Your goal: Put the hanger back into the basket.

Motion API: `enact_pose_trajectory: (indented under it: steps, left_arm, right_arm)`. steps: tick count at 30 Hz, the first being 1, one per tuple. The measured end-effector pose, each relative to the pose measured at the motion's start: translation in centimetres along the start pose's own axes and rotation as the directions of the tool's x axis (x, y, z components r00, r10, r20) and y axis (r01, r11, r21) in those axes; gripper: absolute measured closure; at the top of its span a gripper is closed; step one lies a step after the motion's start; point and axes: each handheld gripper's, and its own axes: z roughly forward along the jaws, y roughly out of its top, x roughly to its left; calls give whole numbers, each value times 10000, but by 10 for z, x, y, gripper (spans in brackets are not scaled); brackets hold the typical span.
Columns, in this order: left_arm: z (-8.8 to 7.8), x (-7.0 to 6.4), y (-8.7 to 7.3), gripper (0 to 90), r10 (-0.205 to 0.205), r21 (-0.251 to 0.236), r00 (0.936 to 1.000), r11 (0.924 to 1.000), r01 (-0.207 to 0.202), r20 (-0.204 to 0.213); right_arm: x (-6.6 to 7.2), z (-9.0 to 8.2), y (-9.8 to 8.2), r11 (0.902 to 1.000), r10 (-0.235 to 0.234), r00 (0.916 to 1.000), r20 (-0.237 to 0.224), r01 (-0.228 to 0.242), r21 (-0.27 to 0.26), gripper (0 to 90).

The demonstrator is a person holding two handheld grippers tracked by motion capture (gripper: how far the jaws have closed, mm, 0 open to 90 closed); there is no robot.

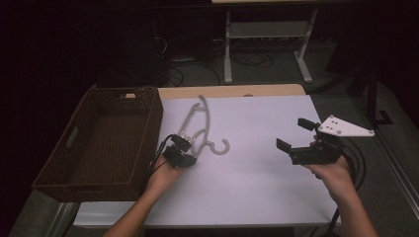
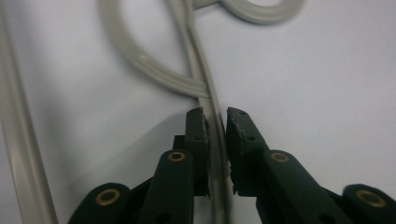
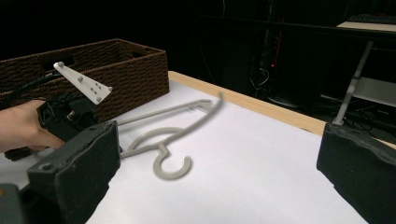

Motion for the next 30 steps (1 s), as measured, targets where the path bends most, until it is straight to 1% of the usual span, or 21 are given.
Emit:
enact_pose_trajectory:
  steps: [1, 2, 3, 5, 9, 11, 13, 15, 16, 18, 24, 26, 28, 30]
  left_arm:
    - [1, -1, 0, 822, 56, -5, 9999, 10000, -55, 121]
    - [1, -2, 0, 823, 111, -25, 9999, 9999, -110, 70]
    - [1, -3, 1, 823, 221, 54, 9998, 9997, -221, 21]
    - [1, -2, 0, 822, 179, -20, 9998, 9998, -179, 101]
    - [0, -3, -1, 813, 448, -78, 9990, 9990, -448, 23]
    - [-1, -4, -3, 793, 670, -66, 9977, 9977, -670, 31]
    - [-2, -4, -5, 732, 725, -13, 9974, 9974, -725, 2]
    - [-2, -2, -7, 739, 611, -149, 9981, 9980, -611, 5]
    - [-2, -1, -8, 779, 603, -181, 9982, 9980, -603, 14]
    - [-2, 1, -8, 813, 545, -242, 9984, 9982, -542, 120]
    - [-2, 3, -8, 824, 444, -237, 9987, 9988, -438, 259]
    - [-2, 4, -8, 826, 401, -260, 9988, 9989, -393, 285]
    - [-2, 3, -8, 827, 500, -243, 9984, 9985, -493, 262]
    - [-4, 2, -7, 828, 577, -256, 9974, 9981, -566, 426]
  right_arm:
    - [0, 0, 0, 10000, -19, 10000, 4, 19, -10, 0]
    - [0, 0, 0, 10000, 15, 10000, -2, -15, 5, 0]
    - [0, 0, 0, 10000, 14, 10000, -6, -14, 11, 0]
    - [0, 0, 0, 10000, 9, 10000, 5, -9, -10, 0]
    - [0, 0, 0, 10000, -10, 10000, 2, 10, -11, 0]
    - [0, 0, 0, 10000, -38, 10000, 1, 38, -12, 0]
    - [0, 1, 0, 10000, -46, 10000, -1, 46, -15, 0]
    - [0, 1, 0, 10000, -31, 10000, -2, 31, 9, 0]
    - [0, 1, -1, 10000, -43, 10000, -21, 43, 10, 0]
    - [1, 1, -1, 10000, -11, 10000, -36, 11, 45, 0]
    - [1, 2, -1, 10000, -89, 10000, -41, 89, 29, 0]
    - [1, 2, -1, 10000, -33, 10000, -42, 33, 57, 0]
    - [0, 2, -1, 10000, -32, 10000, -32, 32, 42, 0]
    - [0, 1, -1, 10000, -9, 10000, -28, 9, 54, 0]
